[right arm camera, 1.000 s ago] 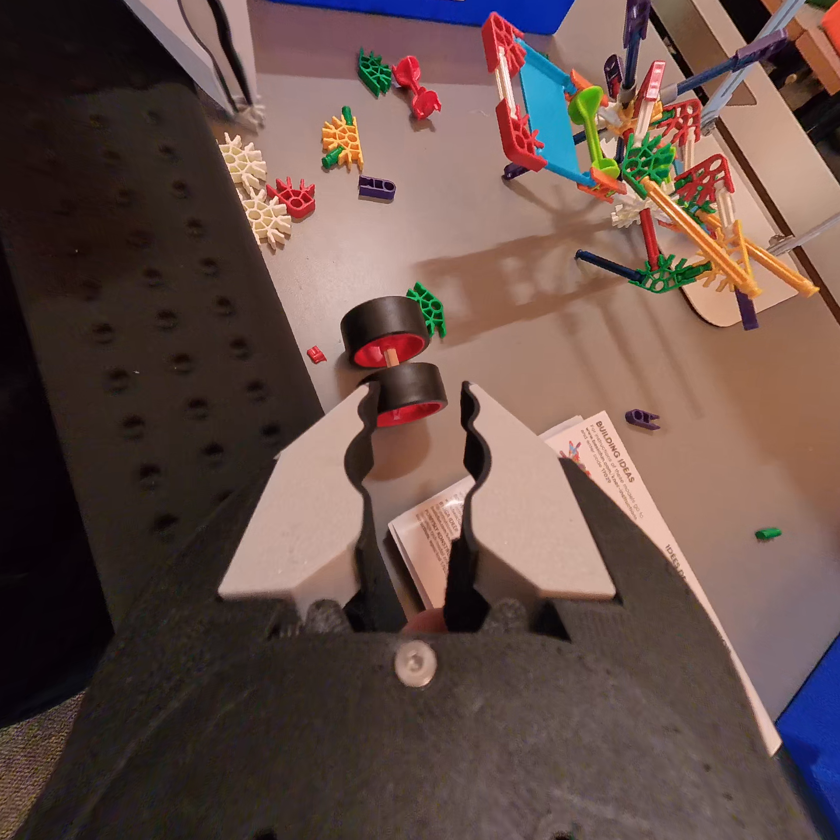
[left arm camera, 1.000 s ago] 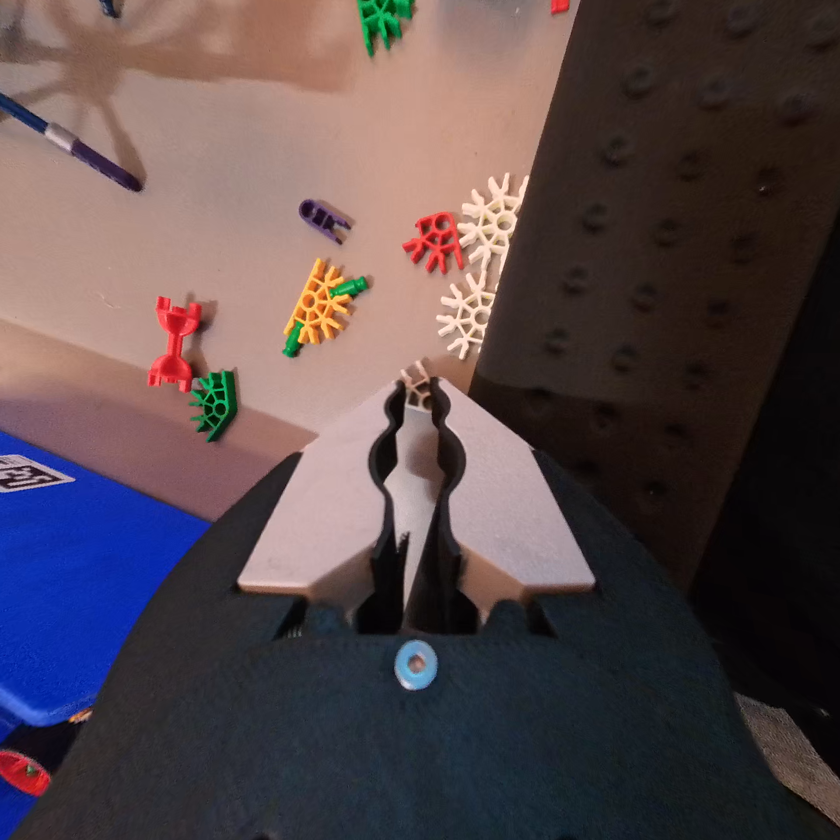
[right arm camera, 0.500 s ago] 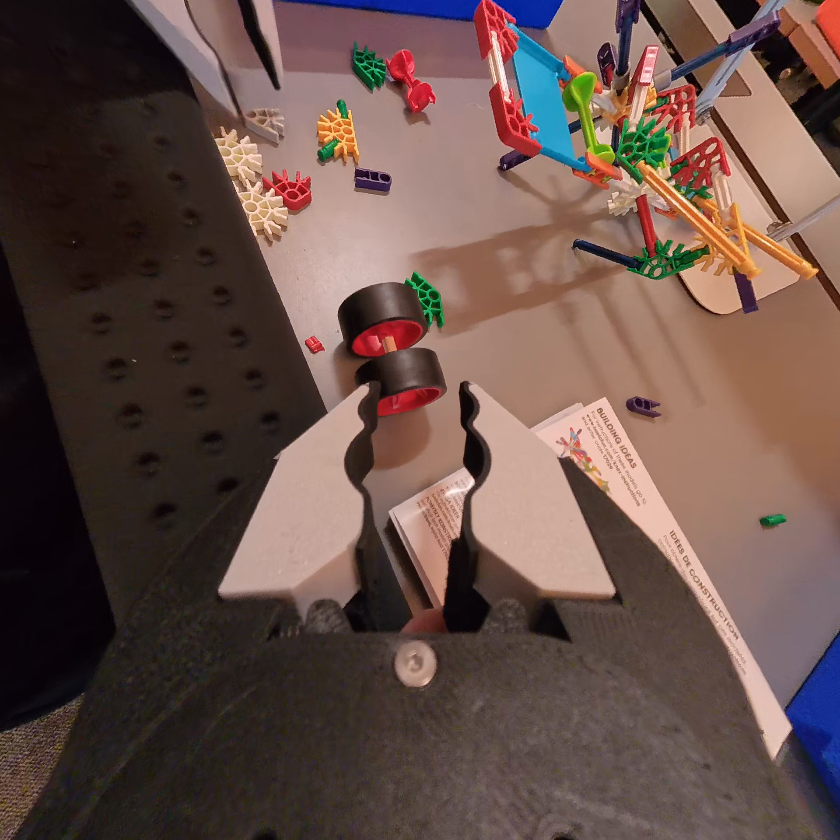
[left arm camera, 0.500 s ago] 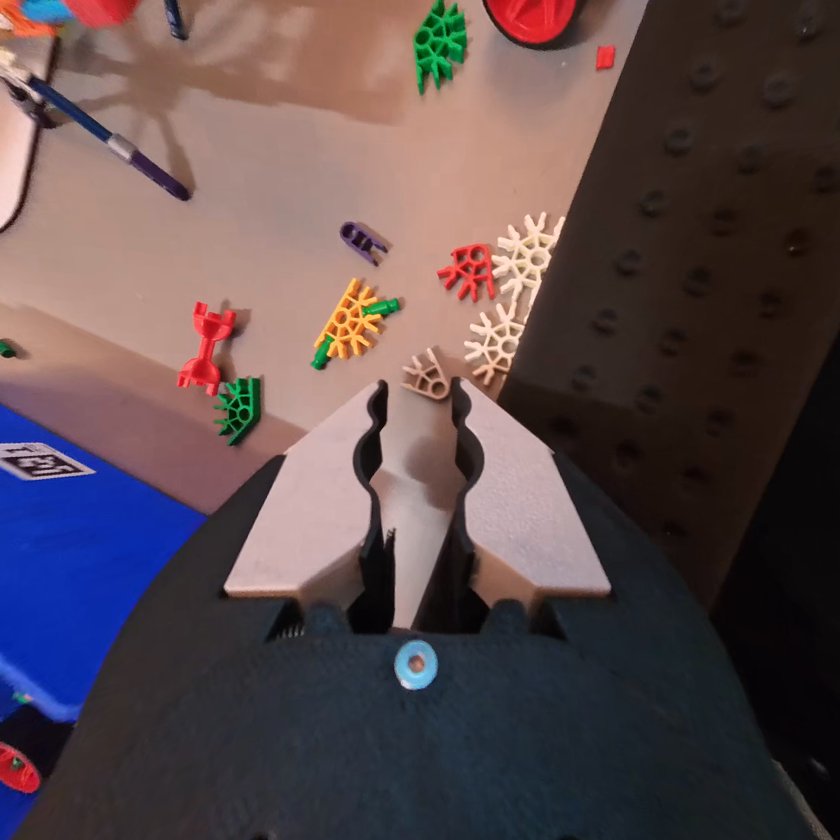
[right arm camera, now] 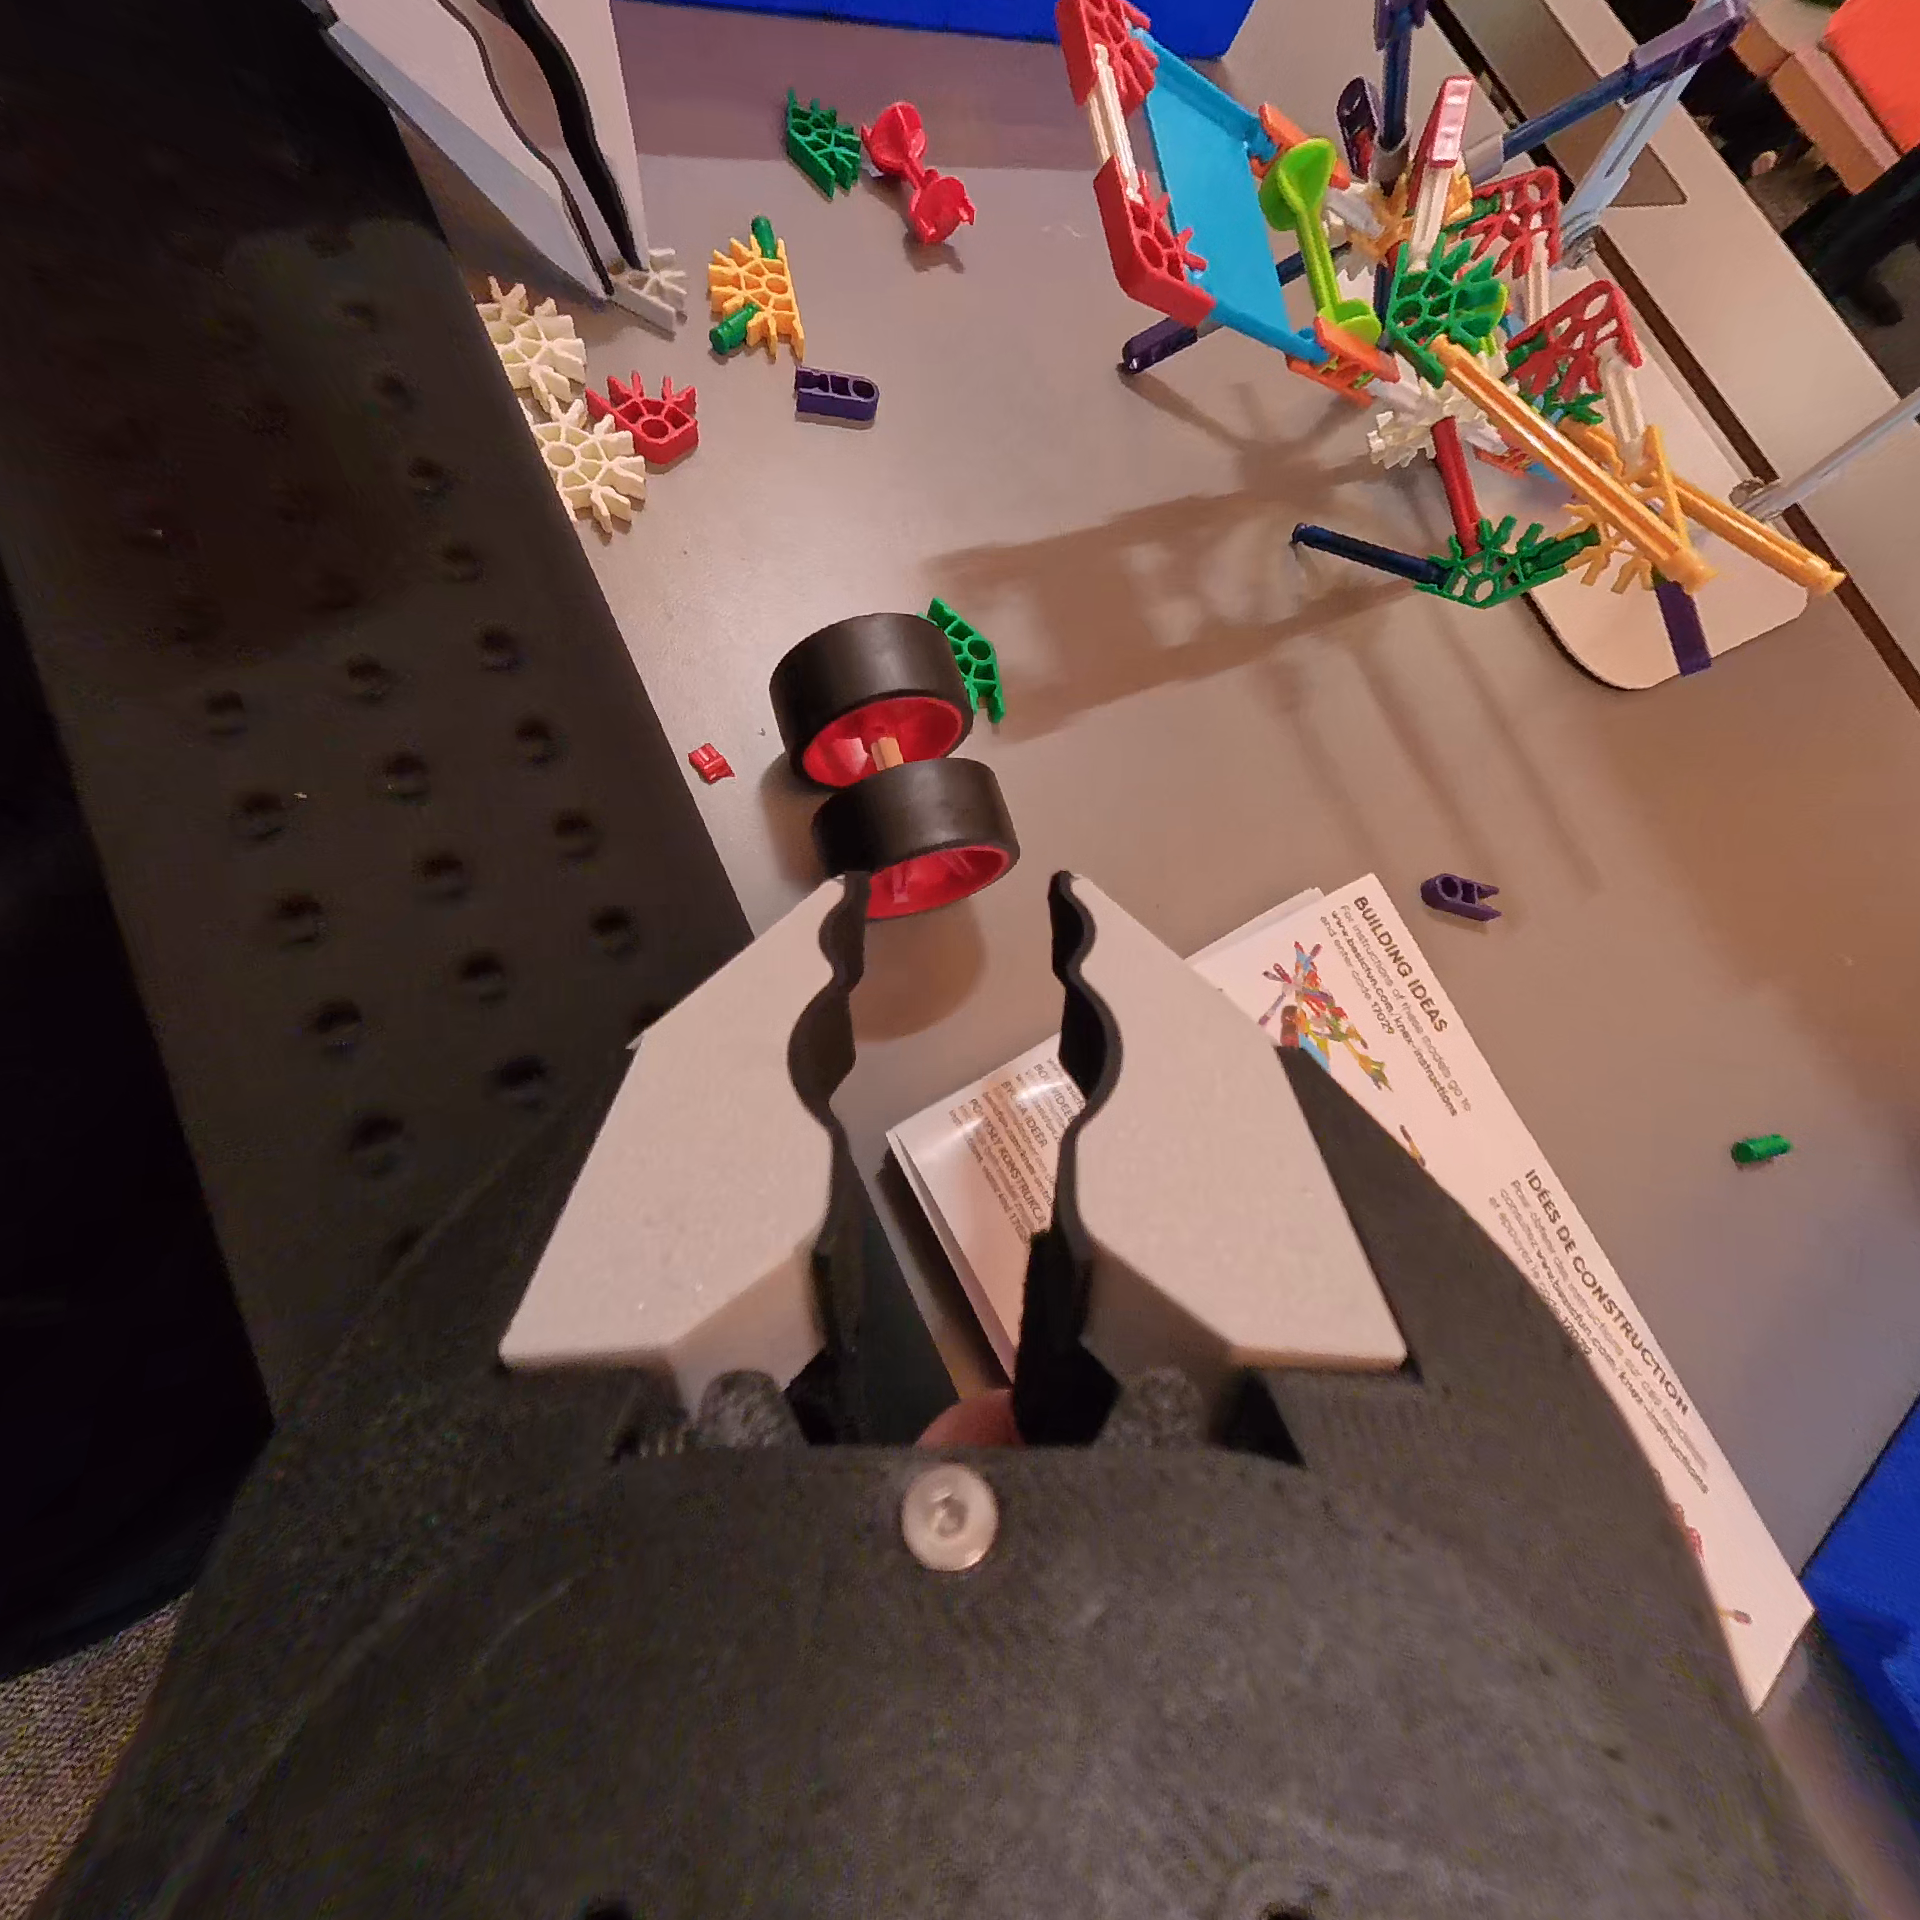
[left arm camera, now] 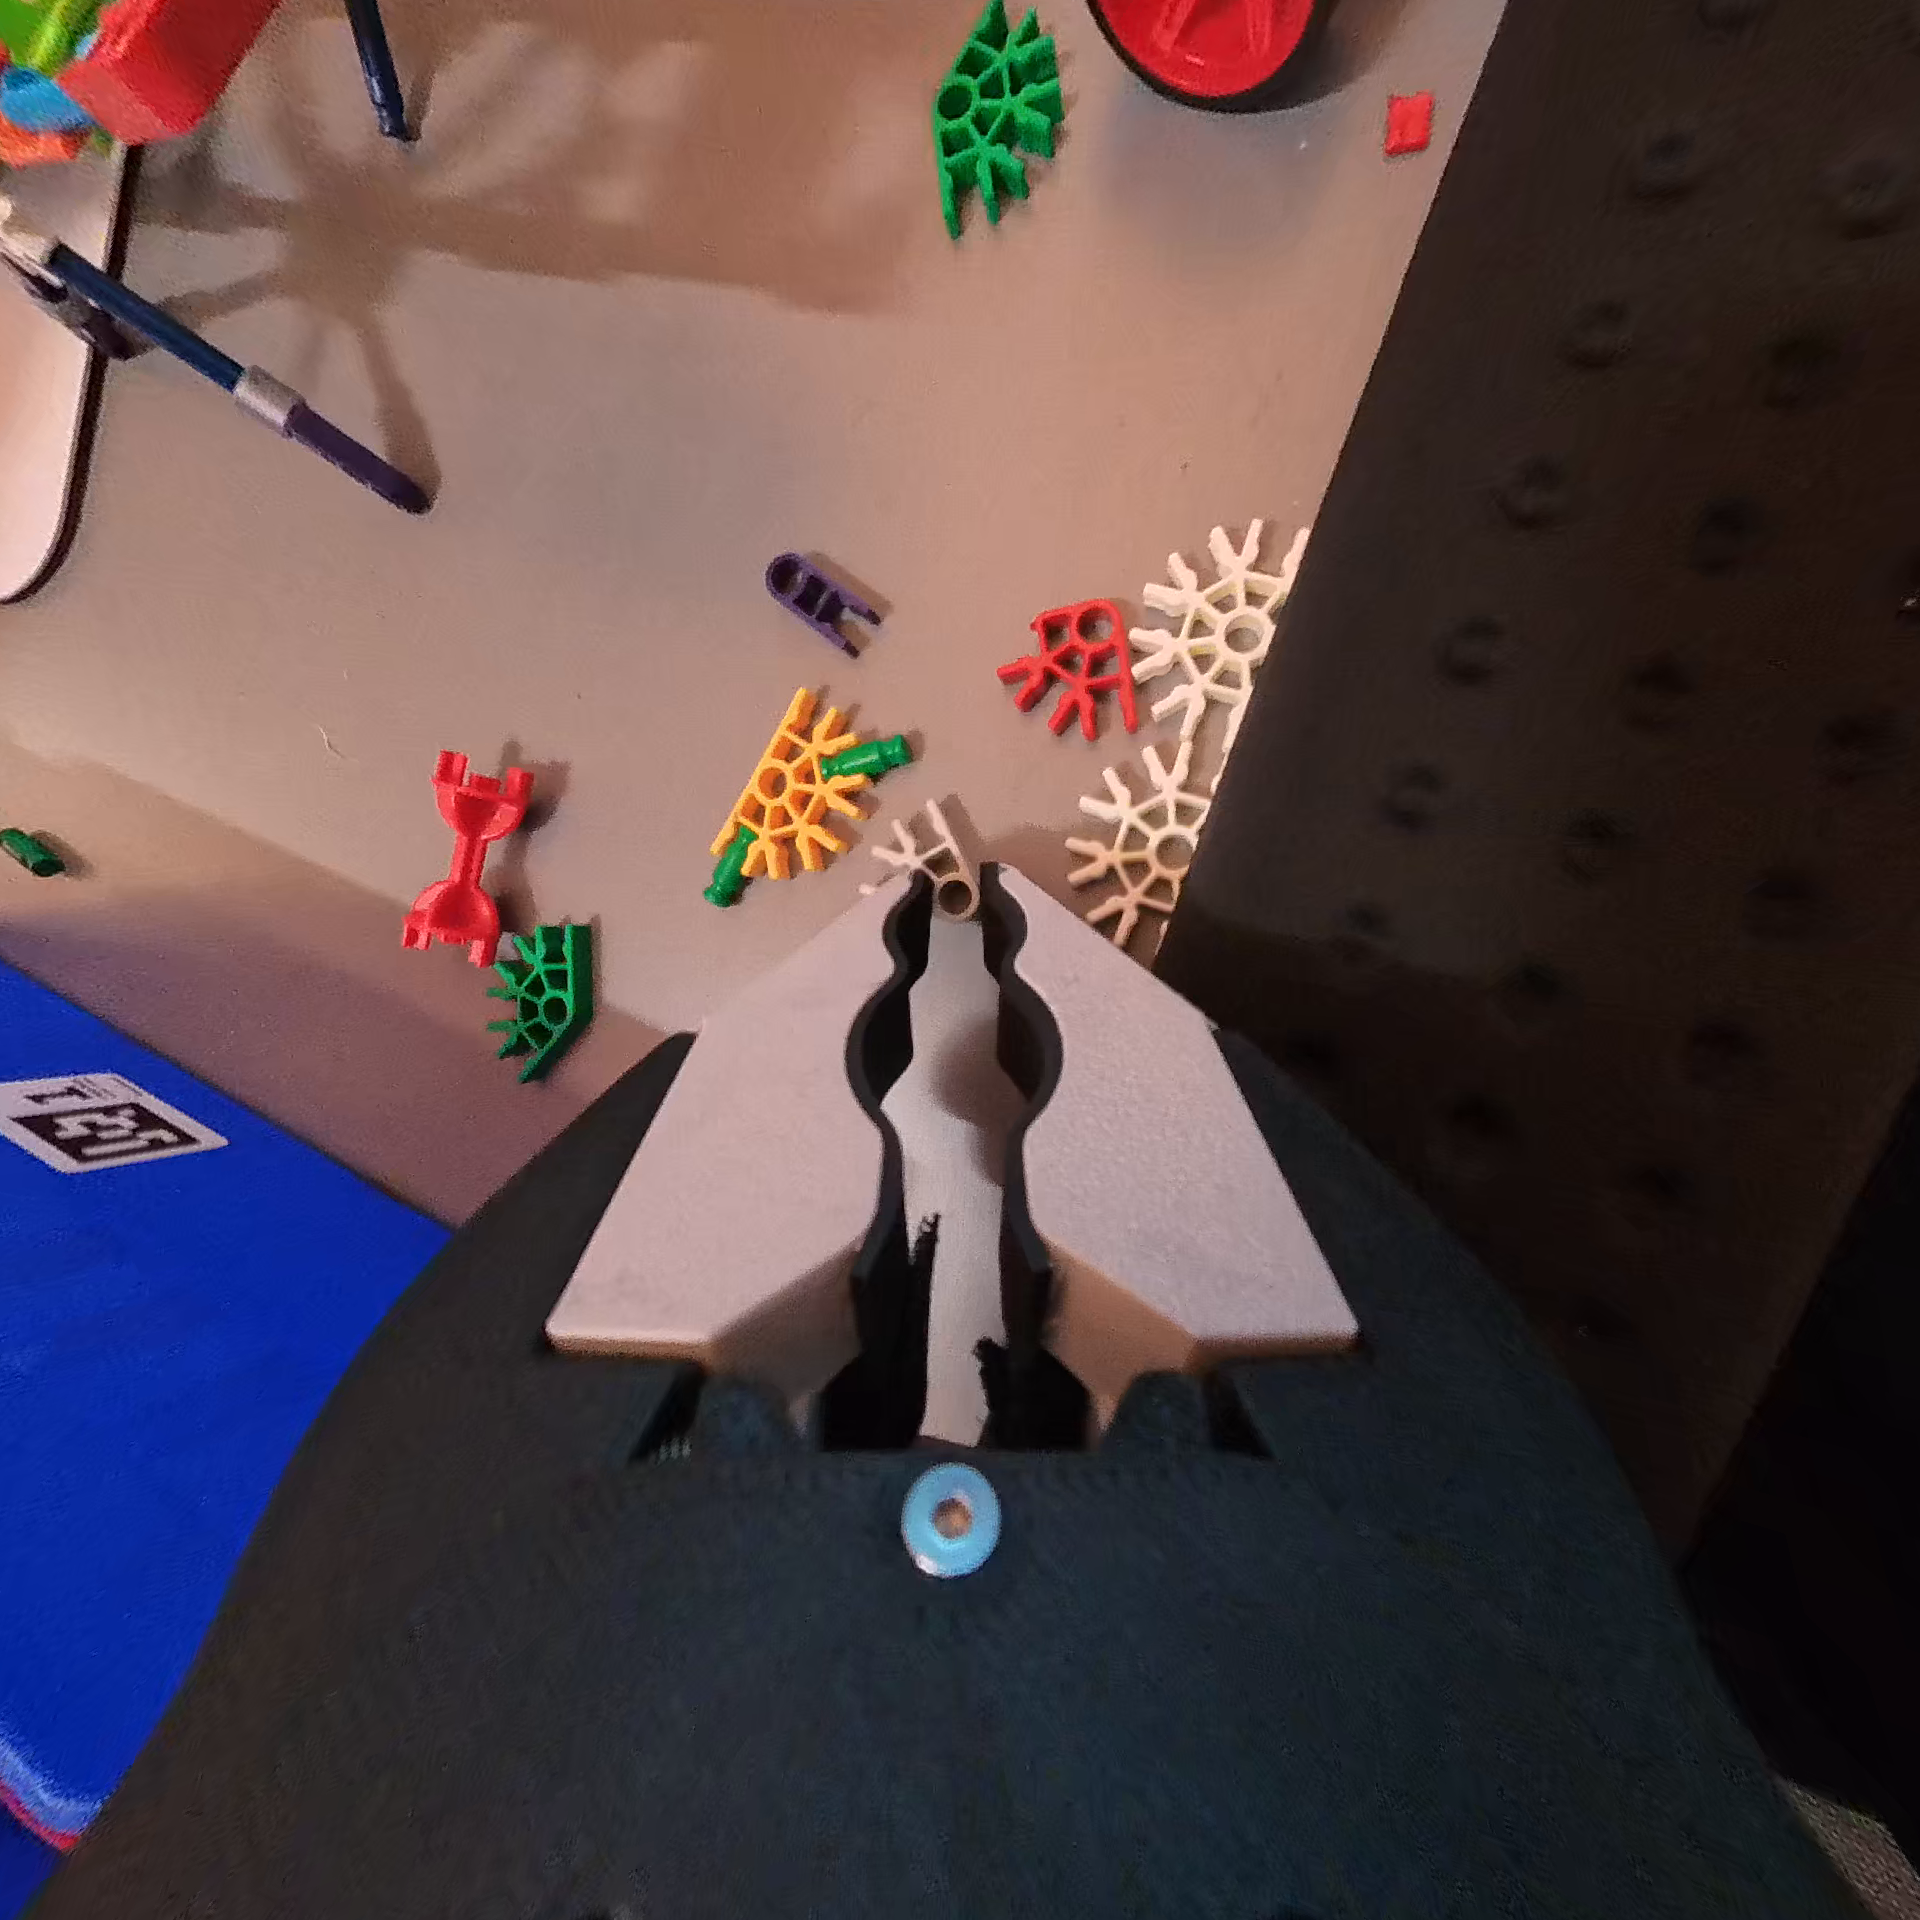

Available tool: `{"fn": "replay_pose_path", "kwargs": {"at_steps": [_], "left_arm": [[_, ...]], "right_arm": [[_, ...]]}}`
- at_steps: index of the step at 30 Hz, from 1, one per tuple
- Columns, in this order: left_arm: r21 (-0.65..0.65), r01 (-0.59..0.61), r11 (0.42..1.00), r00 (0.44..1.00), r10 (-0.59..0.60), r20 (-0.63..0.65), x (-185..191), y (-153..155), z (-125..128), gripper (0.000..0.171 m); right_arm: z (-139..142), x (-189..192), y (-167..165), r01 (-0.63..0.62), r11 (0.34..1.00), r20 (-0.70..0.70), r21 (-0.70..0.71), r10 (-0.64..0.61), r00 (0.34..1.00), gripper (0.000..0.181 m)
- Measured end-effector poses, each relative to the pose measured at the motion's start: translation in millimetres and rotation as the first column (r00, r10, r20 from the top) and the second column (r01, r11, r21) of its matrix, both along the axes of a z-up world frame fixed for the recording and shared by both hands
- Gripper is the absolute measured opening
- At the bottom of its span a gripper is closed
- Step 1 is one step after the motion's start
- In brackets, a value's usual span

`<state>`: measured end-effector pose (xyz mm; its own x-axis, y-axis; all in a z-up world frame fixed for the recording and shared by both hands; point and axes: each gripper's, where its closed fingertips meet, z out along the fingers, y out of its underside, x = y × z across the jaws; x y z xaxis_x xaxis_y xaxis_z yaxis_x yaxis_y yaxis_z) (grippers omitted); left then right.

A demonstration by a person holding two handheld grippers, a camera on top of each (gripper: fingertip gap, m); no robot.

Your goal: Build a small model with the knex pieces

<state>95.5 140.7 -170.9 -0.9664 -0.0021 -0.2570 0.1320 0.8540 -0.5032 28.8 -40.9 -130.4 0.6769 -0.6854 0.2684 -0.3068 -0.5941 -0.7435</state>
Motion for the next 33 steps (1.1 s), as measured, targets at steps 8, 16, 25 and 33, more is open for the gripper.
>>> {"fn": "replay_pose_path", "kwargs": {"at_steps": [8,16,25,33], "left_arm": [[-0.053,0.064,0.997,0.998,-0.063,0.019,-6.3,-22.4,16.9,0.016],[-0.103,0.143,0.984,0.989,-0.140,0.040,-19.2,-59.2,21.1,0.024],[-0.189,0.247,0.950,0.967,-0.254,-0.012,-60.0,-112.1,18.4,0.022],[-0.191,0.212,0.959,0.977,-0.211,0.023,-48.3,-116.9,16.2,0.023]], "right_arm": [[4.2,1.8,0.3,-0.007,1.000,0.006,0.013,0.006,1.000,0.033],[2.8,4.1,13.1,-0.058,0.998,-0.053,0.039,0.060,0.997,0.039],[-23.8,7.7,19.1,-0.069,0.998,-0.175,0.003,0.068,0.982,0.042],[-18.7,10.2,28.5,-0.068,0.997,-0.142,0.032,0.072,0.987,0.042]]}}
